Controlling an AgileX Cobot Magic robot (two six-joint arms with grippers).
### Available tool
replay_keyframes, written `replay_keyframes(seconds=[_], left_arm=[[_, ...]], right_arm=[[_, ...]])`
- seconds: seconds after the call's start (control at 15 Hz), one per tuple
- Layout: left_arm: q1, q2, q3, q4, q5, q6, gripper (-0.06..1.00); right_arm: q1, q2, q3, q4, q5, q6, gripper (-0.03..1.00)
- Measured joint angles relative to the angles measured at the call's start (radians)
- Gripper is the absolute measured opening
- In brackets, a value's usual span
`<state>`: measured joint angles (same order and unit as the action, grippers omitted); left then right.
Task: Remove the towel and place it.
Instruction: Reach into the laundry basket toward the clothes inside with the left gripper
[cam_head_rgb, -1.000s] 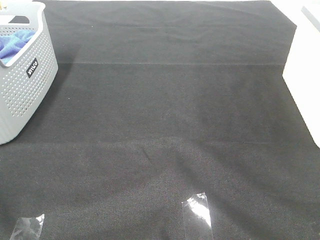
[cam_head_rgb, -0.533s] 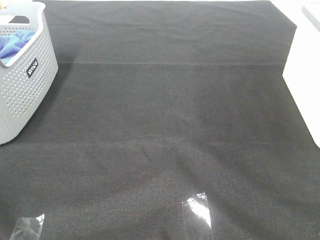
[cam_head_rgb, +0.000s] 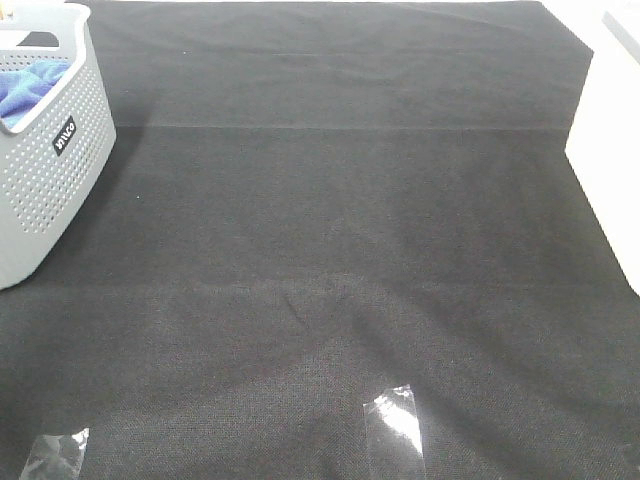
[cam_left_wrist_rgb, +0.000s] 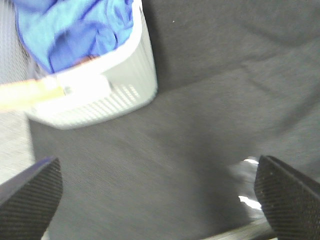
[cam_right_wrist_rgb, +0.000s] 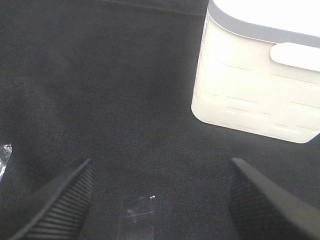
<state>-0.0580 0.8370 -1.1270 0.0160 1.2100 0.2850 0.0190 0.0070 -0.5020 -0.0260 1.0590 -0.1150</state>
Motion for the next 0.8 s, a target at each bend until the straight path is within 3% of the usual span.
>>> replay_keyframes(seconds=[0.2, 0.4, 0.6, 0.8], left_arm=[[0.000, 0.245, -0.172, 0.093, 0.003, 0.051, 0.99], [0.006, 0.440, -0.330, 0.211, 0.003, 0.198, 0.99], [0.086, 0.629, -0.490, 0.217, 0.003, 0.321, 0.99], [0.193, 0.831, -0.552, 0.211, 0.001, 0.394, 0.99]], right_arm=[[0.000, 0.000, 0.000, 0.000, 0.000, 0.000, 0.70], [0.000, 0.000, 0.000, 0.000, 0.000, 0.000, 0.70], [0.000, 0.000, 0.000, 0.000, 0.000, 0.000, 0.70], [0.000, 0.000, 0.000, 0.000, 0.000, 0.000, 0.70]])
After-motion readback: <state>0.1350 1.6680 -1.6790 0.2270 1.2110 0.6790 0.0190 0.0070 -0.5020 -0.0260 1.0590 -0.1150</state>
